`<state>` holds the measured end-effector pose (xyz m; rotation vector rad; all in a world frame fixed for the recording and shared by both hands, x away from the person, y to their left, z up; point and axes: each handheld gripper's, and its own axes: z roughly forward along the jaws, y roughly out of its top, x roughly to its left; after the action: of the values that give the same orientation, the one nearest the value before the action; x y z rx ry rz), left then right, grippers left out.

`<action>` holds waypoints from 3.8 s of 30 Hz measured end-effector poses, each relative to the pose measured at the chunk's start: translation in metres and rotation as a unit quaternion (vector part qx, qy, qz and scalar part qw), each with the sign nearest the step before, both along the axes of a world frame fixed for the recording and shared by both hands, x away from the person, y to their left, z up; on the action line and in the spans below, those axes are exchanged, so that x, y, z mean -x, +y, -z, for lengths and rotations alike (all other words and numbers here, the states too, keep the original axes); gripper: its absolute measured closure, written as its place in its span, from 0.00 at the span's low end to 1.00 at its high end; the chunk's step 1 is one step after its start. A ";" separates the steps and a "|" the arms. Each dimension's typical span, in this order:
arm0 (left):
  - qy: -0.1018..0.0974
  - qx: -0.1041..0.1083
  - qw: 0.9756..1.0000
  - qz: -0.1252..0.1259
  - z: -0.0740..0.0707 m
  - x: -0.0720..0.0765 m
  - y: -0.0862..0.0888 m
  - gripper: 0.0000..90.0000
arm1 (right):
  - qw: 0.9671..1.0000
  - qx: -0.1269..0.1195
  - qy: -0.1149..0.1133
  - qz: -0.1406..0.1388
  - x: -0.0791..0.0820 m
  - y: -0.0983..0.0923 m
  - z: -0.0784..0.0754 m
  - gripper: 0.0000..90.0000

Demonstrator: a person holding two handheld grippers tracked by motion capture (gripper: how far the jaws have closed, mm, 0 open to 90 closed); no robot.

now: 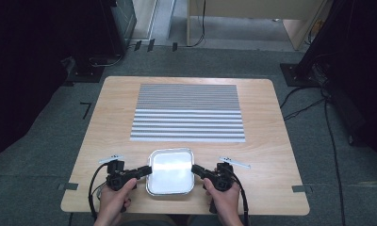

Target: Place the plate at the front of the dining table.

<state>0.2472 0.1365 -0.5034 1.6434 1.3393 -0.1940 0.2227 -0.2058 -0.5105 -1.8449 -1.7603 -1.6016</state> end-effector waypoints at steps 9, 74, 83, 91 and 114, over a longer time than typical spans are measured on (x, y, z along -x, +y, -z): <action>-0.017 -0.035 0.999 0.013 -0.001 0.003 -0.016 0.75 | 0.999 0.029 -0.015 0.015 0.003 -0.003 -0.002 0.88; -0.066 -0.177 0.980 -0.060 -0.029 0.009 -0.056 0.96 | 0.969 0.209 -0.101 0.081 0.021 0.027 -0.037 0.99; -0.074 -0.181 0.979 -0.066 -0.047 -0.014 -0.058 0.97 | 0.972 0.196 -0.101 0.082 0.000 0.024 -0.048 0.99; -0.070 -0.172 0.981 -0.063 -0.050 -0.037 -0.059 0.97 | 0.973 0.191 -0.098 0.088 -0.020 0.022 -0.054 0.99; -0.086 -0.166 0.979 -0.079 -0.065 -0.104 -0.070 0.99 | 0.969 0.193 -0.099 0.115 -0.089 0.018 -0.060 1.00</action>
<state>0.3509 0.0669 -0.4385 1.7694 1.4134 0.2751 0.3116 -0.1879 -0.4505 -2.1962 -2.1411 -1.6669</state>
